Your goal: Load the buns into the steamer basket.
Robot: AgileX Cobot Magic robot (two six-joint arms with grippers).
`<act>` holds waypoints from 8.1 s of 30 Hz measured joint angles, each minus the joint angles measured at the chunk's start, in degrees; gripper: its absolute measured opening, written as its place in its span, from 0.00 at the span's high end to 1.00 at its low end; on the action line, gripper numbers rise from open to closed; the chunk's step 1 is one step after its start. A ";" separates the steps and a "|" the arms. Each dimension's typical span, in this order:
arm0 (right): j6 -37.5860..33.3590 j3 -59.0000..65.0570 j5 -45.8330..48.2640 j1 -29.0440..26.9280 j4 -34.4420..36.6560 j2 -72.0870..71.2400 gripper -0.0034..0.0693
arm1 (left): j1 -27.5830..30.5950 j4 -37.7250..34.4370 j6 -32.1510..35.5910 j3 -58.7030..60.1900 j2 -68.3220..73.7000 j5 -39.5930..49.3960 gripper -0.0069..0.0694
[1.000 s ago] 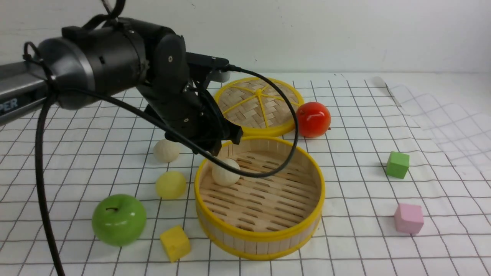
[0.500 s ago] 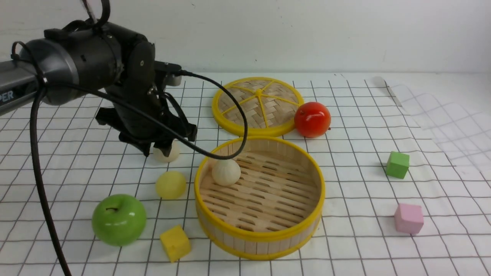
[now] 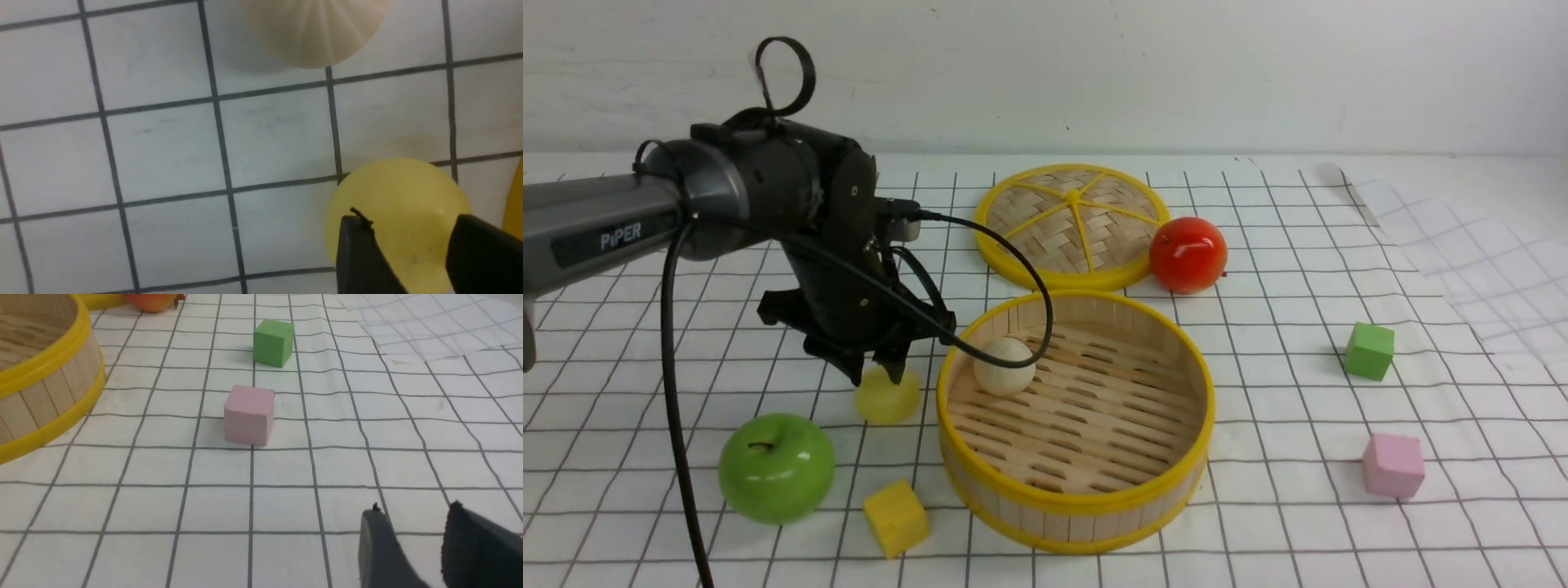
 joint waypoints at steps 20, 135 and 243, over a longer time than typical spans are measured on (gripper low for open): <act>0.00 0.00 0.00 0.00 0.00 0.00 0.62 | 0.00 -0.50 0.61 -0.06 0.28 0.54 0.90; 0.00 0.00 0.00 0.00 0.00 0.00 0.62 | 1.19 -13.77 8.07 -15.46 0.67 3.51 0.92; 0.00 0.00 0.00 0.00 0.00 0.00 0.62 | 15.16 -1.56 -10.69 90.23 -116.28 -27.30 0.93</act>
